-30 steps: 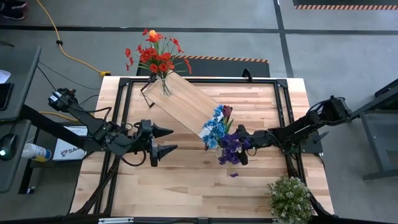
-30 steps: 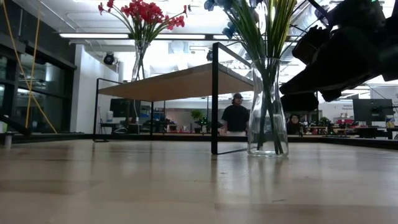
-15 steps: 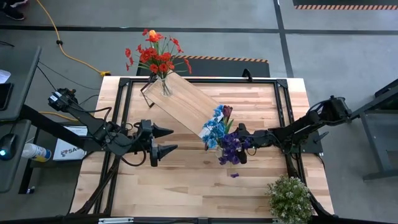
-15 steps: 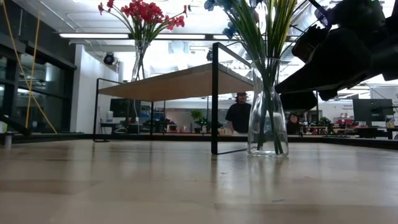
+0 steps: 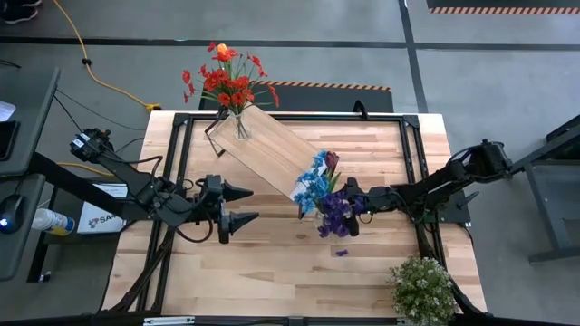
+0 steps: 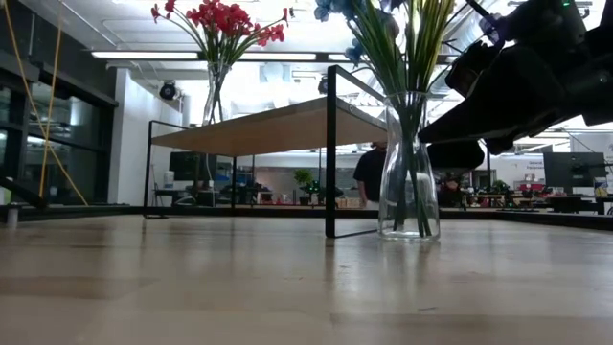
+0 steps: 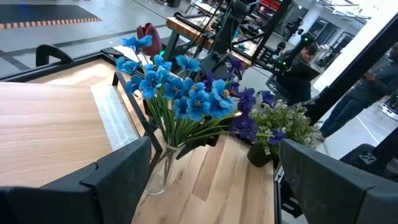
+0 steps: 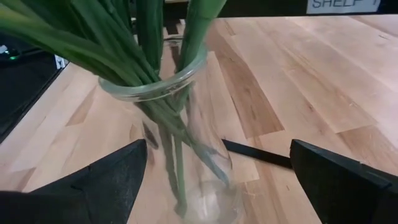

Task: Pick and place flowers into a vace then onto a shelf
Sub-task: Put the transparent flower vase on the shelf

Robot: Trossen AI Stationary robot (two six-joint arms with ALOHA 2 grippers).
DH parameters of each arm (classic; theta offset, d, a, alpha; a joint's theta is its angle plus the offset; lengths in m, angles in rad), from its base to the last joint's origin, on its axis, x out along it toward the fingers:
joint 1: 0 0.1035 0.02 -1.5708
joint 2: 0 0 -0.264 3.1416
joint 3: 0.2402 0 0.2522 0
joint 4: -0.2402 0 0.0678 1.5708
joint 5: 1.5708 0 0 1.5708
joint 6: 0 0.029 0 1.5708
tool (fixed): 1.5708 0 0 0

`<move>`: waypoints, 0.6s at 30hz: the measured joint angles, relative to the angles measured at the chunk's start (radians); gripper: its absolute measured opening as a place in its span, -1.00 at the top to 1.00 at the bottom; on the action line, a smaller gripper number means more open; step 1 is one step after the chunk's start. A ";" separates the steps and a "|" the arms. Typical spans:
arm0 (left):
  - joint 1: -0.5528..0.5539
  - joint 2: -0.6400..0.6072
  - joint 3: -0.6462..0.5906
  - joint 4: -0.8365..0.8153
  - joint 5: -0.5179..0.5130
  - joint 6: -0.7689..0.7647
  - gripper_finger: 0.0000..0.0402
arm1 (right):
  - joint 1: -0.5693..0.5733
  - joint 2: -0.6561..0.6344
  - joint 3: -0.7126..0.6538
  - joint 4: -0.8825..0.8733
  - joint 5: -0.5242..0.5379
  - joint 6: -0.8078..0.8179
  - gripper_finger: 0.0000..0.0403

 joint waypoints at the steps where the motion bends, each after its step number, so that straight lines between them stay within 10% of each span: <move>1: 0.000 0.000 0.000 0.000 0.000 0.000 -0.92 | 0.000 0.000 0.000 0.002 -0.003 0.000 -0.90; 18: 0.000 0.000 0.000 0.000 0.000 0.001 -0.92 | -0.001 0.178 0.132 -0.027 -0.081 -0.053 -0.90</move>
